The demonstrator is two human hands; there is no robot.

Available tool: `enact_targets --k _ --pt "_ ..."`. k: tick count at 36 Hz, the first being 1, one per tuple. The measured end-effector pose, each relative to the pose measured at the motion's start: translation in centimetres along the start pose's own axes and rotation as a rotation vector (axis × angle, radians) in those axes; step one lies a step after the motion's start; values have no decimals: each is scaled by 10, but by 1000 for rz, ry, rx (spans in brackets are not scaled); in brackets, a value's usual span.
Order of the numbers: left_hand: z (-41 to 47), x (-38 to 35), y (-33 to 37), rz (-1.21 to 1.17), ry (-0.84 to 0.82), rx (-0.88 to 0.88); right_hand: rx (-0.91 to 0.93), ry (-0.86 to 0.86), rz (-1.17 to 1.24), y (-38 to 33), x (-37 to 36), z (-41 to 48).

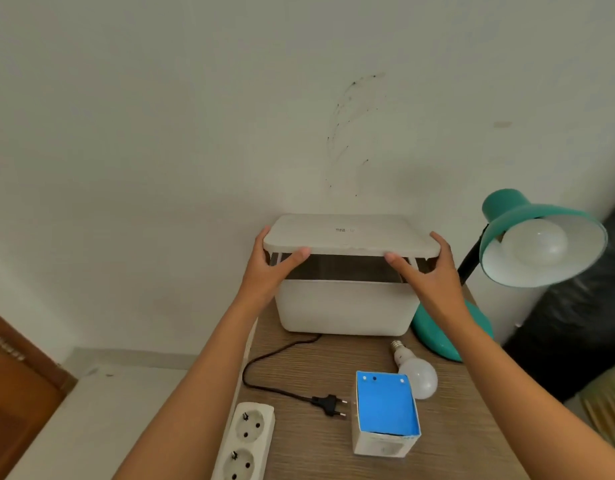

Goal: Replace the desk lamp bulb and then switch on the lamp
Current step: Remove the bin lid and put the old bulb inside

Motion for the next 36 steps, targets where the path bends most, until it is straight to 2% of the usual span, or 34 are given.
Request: enact_targets --k 15,22,36 --pt "14 0 28 -19 75 7 -40 19 49 -20 5 12" --pt "5 8 42 -50 93 -6 9 27 31 -43 5 6" --pt "-80 26 112 15 21 -133 178 38 156 -103 20 -83"
Point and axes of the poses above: each hand's wrist, its own z-axis towards the middle knuckle, its own x-axis out of the back of the hand, y = z × x, the point moved 7 cm from there along z, towards the middle knuckle, and after that the axes turned 8 degrees about -y, right-handed, at the moved point
